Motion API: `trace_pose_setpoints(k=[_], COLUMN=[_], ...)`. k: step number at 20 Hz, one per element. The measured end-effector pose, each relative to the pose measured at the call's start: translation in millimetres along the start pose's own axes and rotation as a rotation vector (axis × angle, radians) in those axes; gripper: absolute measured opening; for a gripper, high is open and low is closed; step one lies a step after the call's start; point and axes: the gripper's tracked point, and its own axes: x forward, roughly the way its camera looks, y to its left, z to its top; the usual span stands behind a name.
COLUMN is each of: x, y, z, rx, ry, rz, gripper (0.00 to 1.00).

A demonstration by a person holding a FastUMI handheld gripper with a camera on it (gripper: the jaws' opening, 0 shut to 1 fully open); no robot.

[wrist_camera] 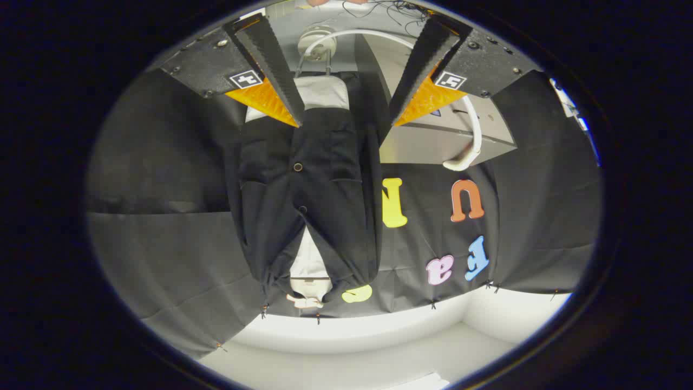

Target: Iron the clothes twice with a garment steamer, once on the left side and once on the right side.

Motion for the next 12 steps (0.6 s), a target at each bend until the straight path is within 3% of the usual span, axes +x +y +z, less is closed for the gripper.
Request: trace_pose_setpoints(k=[12], x=[0.6], y=[30.1], z=[21.0], rx=[-0.005], ry=[-0.035], rz=[0.009], gripper=[1.00])
